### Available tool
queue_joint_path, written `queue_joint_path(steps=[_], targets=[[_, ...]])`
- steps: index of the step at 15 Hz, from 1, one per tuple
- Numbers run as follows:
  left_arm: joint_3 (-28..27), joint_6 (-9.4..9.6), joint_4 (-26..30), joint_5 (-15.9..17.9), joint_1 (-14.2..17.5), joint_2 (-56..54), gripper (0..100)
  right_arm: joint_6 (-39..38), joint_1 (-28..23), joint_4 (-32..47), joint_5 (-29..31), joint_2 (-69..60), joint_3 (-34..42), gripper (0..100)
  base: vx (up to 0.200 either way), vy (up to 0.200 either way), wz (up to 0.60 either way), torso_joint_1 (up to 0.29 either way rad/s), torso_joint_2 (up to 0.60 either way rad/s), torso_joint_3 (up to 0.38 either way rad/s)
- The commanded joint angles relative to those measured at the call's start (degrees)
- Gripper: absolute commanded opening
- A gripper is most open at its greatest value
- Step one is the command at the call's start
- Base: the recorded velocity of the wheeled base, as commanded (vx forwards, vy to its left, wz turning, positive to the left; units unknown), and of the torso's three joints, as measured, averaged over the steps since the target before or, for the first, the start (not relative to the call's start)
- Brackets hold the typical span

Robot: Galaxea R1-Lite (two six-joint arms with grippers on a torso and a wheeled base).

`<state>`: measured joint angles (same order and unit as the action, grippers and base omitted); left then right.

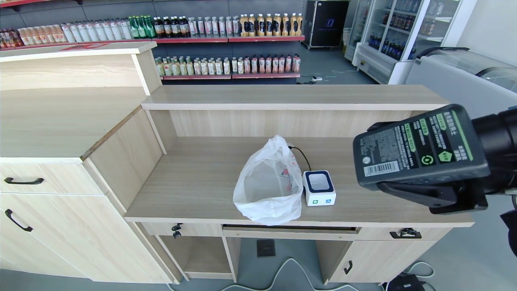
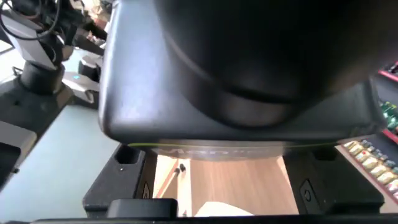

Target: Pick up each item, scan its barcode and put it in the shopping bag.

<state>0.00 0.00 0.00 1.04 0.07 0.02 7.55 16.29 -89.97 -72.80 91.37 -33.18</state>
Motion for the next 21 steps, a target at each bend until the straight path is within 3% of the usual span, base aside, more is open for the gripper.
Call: queue_joint_path(steps=[1, 3, 6, 12, 18, 21], targets=[[0.0, 0.00, 0.0, 0.0, 0.0, 0.1, 100, -5.4, 1.4, 0.0, -0.2, -1.1, -0.4, 0, 0.000, 0.000, 0.00, 0.000, 0.00, 0.000], [0.0, -0.09, 0.0, 0.0, 0.0, 0.1, 100, -10.0, 3.1, 0.0, -1.2, -0.2, -1.2, 0, 0.000, 0.000, 0.00, 0.000, 0.00, 0.000], [0.0, 0.00, 0.0, 0.0, 0.0, 0.1, 100, -9.4, 9.3, 0.0, -7.9, 2.4, -1.4, 0, 0.000, 0.000, 0.00, 0.000, 0.00, 0.000], [0.0, -0.09, 0.0, 0.0, 0.0, 0.0, 100, -6.7, 19.6, 0.0, -7.8, 5.5, -8.2, 0, 0.000, 0.000, 0.00, 0.000, 0.00, 0.000], [0.0, 0.00, 0.0, 0.0, 0.0, 0.1, 100, -1.3, 19.0, 0.0, -7.9, 4.9, -8.7, 0, 0.000, 0.000, 0.00, 0.000, 0.00, 0.000], [0.0, 0.00, 0.0, 0.0, 0.0, 0.0, 100, 2.6, 15.5, 0.0, -7.8, 3.6, -7.5, 0, 0.000, 0.000, 0.00, 0.000, 0.00, 0.000]])
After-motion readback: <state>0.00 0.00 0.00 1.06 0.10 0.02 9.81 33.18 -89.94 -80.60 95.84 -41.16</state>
